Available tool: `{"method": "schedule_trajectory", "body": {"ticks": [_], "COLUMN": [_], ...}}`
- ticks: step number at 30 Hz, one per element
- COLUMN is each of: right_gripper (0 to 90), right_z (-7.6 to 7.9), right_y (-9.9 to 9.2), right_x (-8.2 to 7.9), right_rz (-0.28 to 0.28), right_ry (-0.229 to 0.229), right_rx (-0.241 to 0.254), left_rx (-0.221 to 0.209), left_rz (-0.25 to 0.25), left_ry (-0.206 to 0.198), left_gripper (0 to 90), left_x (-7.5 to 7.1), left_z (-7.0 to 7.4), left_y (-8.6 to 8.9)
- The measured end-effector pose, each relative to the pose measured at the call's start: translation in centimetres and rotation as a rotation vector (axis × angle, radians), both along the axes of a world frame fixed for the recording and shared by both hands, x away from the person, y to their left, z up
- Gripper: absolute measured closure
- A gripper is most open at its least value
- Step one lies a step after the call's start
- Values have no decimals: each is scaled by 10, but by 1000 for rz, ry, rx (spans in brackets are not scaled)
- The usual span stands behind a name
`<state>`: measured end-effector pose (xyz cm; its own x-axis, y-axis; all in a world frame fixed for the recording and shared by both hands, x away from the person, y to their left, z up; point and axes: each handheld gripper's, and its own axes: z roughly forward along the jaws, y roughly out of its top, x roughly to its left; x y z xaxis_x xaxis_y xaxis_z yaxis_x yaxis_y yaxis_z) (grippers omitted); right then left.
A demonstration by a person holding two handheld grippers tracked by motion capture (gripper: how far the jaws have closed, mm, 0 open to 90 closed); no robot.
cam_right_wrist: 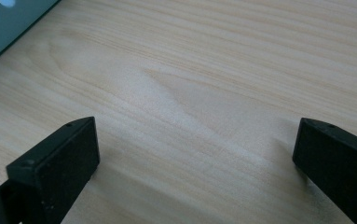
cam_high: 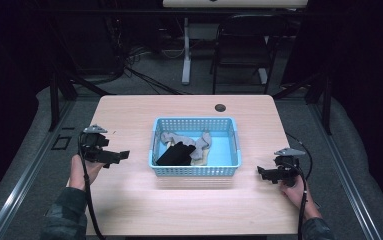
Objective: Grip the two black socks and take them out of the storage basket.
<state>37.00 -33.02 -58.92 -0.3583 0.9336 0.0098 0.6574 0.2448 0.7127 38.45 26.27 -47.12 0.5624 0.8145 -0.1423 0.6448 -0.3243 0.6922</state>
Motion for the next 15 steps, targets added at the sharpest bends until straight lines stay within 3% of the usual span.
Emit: {"method": "schedule_trajectory", "body": {"ticks": [5,9,15], "right_gripper": [0,0,0], "right_z": [0,0,0], "right_y": [0,0,0], "right_x": [0,0,0], "right_rz": [-1,-1,-1], "right_ry": [0,1,0], "right_rx": [-5,-5,-1], "left_rx": [10,16,31], "left_rz": [-24,-64,-134], "left_ry": [-7,-16,-1], "left_gripper": [2,2,3], "left_x": [3,6,10], "left_z": [11,25,32], "left_y": [-9,-28,-55]}}
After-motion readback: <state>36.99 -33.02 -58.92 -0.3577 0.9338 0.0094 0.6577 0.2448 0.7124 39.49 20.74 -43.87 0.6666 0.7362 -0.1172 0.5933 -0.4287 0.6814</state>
